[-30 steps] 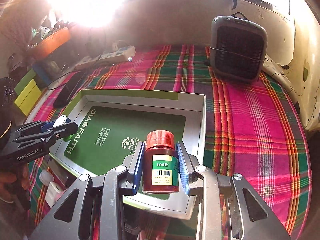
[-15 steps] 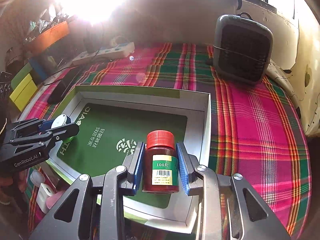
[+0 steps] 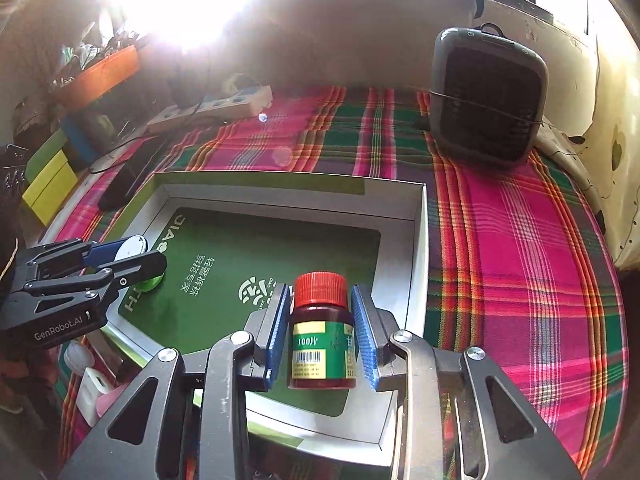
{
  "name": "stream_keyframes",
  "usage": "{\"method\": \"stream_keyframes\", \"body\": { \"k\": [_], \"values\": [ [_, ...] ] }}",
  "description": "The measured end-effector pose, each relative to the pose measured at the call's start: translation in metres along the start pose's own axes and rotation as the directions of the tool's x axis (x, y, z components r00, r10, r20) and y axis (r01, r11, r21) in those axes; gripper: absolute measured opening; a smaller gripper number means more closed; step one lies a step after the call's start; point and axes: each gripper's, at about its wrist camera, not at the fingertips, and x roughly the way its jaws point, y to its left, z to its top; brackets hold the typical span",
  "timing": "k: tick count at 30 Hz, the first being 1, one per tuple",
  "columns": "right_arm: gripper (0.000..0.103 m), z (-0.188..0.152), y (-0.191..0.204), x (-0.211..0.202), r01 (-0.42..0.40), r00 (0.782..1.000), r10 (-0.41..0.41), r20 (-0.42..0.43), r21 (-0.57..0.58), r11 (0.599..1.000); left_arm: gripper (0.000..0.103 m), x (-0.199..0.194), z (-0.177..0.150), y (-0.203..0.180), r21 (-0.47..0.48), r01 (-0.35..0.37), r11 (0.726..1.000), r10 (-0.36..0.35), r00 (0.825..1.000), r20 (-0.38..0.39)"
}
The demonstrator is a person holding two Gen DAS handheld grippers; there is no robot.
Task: Organize rigid objects
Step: 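Carry the bottle with the right gripper into the green tray while the left carries the holder there, then open both grippers and withdraw them from the tray toward the remaining items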
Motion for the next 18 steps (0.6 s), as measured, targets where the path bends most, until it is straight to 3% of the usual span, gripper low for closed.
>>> {"method": "stream_keyframes", "body": {
  "k": [7, 11, 18],
  "values": [
    [0.039, -0.001, 0.003, -0.007, 0.009, 0.999, -0.008, 0.033, -0.009, 1.0, 0.048, -0.009, -0.002, -0.002, -0.001, -0.002, 1.0, 0.002, 1.0, 0.019],
    [0.051, -0.003, 0.006, -0.015, -0.002, 0.999, 0.002, 0.052, -0.001, 1.0, 0.048, -0.02, -0.004, 0.0, -0.012, -0.006, 1.0, 0.006, 0.999, 0.034],
    [0.051, -0.008, 0.005, -0.037, -0.017, 0.996, 0.014, 0.087, 0.034, 0.999, 0.048, -0.048, -0.012, 0.003, -0.022, -0.022, 1.0, 0.024, 0.997, 0.077]
  ]
}}
